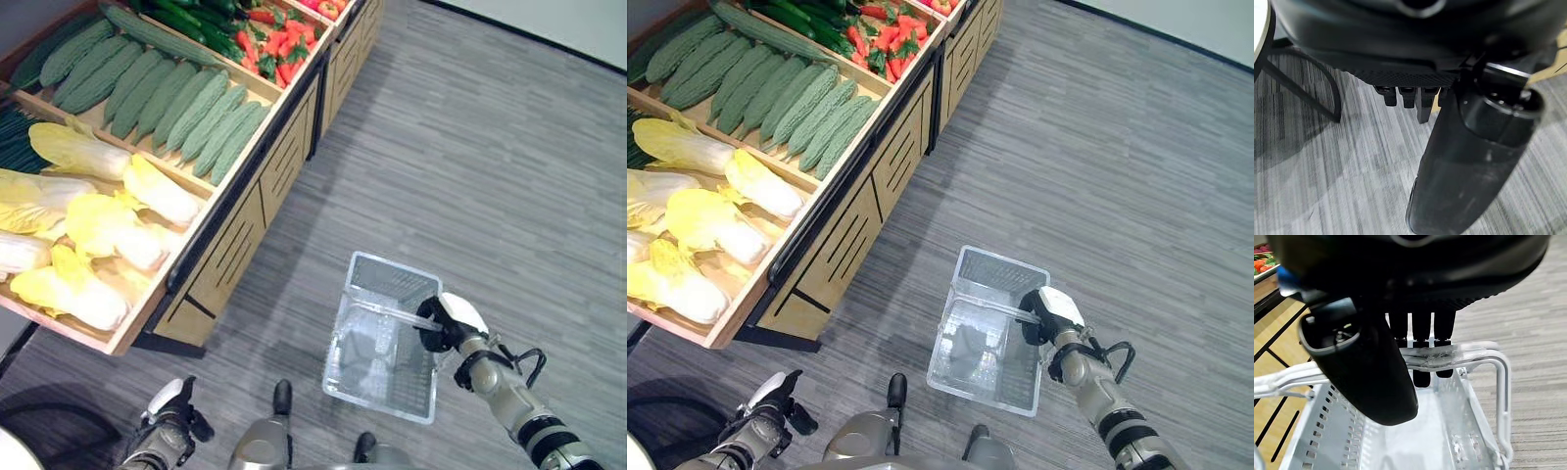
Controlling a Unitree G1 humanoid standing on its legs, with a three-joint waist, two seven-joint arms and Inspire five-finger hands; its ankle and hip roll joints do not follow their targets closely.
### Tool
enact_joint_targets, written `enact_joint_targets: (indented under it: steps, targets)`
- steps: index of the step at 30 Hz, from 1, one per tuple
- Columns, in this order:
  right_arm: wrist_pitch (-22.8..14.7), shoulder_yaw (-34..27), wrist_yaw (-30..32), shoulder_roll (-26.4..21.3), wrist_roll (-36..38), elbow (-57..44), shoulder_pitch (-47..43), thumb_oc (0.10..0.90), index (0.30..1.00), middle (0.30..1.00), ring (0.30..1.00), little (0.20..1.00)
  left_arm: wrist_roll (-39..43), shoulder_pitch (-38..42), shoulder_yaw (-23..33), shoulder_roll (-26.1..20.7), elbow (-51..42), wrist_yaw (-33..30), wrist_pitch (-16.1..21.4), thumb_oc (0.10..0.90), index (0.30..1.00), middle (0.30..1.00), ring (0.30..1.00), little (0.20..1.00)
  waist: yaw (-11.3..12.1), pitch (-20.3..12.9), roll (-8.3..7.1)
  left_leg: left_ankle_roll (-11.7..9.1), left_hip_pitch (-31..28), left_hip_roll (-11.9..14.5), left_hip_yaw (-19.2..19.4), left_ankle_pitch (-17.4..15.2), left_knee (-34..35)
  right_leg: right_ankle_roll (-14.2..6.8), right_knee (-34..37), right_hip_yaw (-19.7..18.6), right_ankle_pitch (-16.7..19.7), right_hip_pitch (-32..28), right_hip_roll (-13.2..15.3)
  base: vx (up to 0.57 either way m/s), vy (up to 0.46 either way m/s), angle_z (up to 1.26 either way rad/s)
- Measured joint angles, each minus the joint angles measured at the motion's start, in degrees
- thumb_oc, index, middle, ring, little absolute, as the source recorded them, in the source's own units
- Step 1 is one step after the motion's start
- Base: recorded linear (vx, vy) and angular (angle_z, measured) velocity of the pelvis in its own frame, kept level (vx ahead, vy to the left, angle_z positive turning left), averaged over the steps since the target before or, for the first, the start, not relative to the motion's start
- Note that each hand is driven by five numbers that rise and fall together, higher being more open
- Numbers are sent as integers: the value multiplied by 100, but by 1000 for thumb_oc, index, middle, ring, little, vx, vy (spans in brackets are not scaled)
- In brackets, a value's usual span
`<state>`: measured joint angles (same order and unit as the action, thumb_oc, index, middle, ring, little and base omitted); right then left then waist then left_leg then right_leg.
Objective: Get the vegetables into the basket
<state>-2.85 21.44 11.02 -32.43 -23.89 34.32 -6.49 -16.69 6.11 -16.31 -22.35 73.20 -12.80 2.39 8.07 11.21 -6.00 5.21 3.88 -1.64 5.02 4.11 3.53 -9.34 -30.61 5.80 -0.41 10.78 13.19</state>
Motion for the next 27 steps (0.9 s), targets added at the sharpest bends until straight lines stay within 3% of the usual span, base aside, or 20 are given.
enact_joint_targets:
  steps: [1,2,4,7,9,11,13,14,15,17,18,19,20,22,23,24,27]
  targets:
    - [2,46,-1,18,0,2,42,400,300,300,300,300,4,-27,1,-11,0,4,-13,900,1000,1000,1000,1000,-47,-28,-31,53,-57,-27,-71,-37,0,-56,-255,-102,-189,202,-2,311,-40,28]
    - [-11,127,0,30,0,-26,45,400,300,300,300,300,8,-94,4,-33,34,6,-36,900,1000,1000,1000,1000,-105,-39,-47,85,-91,-51,-107,-44,-3,-40,-56,-128,-289,378,-18,247,-59,28]
    - [-7,139,1,77,0,-51,36,400,300,300,300,300,59,-53,4,9,203,14,-68,900,1000,1000,1000,1000,-158,-24,-26,87,-139,-99,-222,-92,-20,-41,966,11,-292,522,-88,270,-119,31]
    - [5,143,9,129,9,-24,74,400,300,300,300,300,103,-52,17,45,266,27,-85,900,1000,1000,1000,1000,-265,-16,-12,-23,-249,-185,-414,-164,-42,-51,2136,41,96,689,-117,274,-155,42]
    - [5,139,33,138,14,13,64,400,300,300,300,300,103,-23,28,50,316,24,-84,900,1000,1000,1000,1000,-421,-1,5,-121,-397,-211,-793,-258,-98,29,3151,-259,656,649,-192,408,-265,91]
    - [-3,136,32,149,13,82,97,400,300,300,300,300,103,-63,43,80,325,10,-70,900,1000,1000,1000,1000,-430,-21,22,-267,-648,-175,-1131,-501,-130,23,3372,-616,1034,568,-307,427,-362,95]
    - [-3,110,37,150,18,98,244,400,300,300,300,300,104,-68,124,94,310,2,-62,900,1000,1000,1000,1000,-519,-41,10,-423,-791,-113,-1464,-607,-137,87,3329,-548,1083,376,-335,284,-327,94]
    - [-24,125,17,161,20,253,284,400,300,300,300,300,108,-147,125,112,286,-15,-63,900,1000,1000,1000,1000,-475,-103,38,-591,-975,54,-1644,-720,-45,324,3297,-362,1378,192,-472,248,-315,76]
    - [4,124,16,152,20,379,270,400,300,300,300,300,110,-220,122,193,228,-25,-64,900,1000,1000,1000,1000,-430,-182,184,-668,-973,233,-1655,-777,-58,467,3285,-230,1477,181,-641,186,-292,52]
    - [30,110,17,60,47,532,232,400,300,300,300,300,126,-299,122,361,140,-36,-37,900,1000,1000,1000,1000,-382,-250,392,-708,-757,474,-1637,-755,-398,647,3352,18,1417,68,-855,135,-269,37]
    - [27,109,16,-4,77,531,235,400,300,300,300,300,133,-303,116,405,101,-36,-6,900,1000,1000,1000,1000,-391,-258,411,-793,-622,527,-1665,-703,-607,732,3382,144,1359,22,-903,140,-297,75]
    - [14,96,17,-143,179,476,244,400,300,300,300,300,131,-255,68,438,68,-37,41,900,1000,1000,1000,1000,-425,-257,409,-1060,-356,601,-1765,-528,-919,866,3387,405,1249,-36,-957,95,-204,87]
    - [-2,15,23,-213,194,454,247,400,300,300,300,300,127,-193,12,453,67,-34,80,900,1000,1000,1000,1000,-445,-251,401,-1186,-230,629,-1762,-444,-1100,960,3405,577,1182,-95,-978,90,-187,93]
    - [6,-156,69,-249,233,460,229,400,300,300,300,300,127,-132,18,495,61,-34,117,900,1000,1000,1000,1000,-435,-238,386,-1278,-127,714,-1579,-336,-1264,1118,3403,771,1055,-227,-1025,73,-168,70]
    - [2,-212,129,-353,244,446,253,400,300,300,300,300,123,-78,2,508,56,-33,123,900,1000,1000,1000,1000,-496,-185,335,-1308,-88,850,-1090,-65,-1317,1195,3409,1027,811,-396,-1051,66,-164,99]
    - [5,-261,152,-470,243,403,267,400,300,300,300,300,121,16,-3,506,-2,-35,104,900,1000,1000,1000,1000,-598,-123,349,-1343,34,947,-536,-5,-1430,1214,3418,1256,740,-452,-1048,65,-135,111]
    - [20,-483,204,-474,248,345,283,400,300,300,300,300,95,94,-7,495,-107,-56,81,900,1000,1000,1000,1000,-706,1,408,-1325,133,1256,498,-7,-1219,1248,3508,1574,670,-503,-1145,42,-33,63]
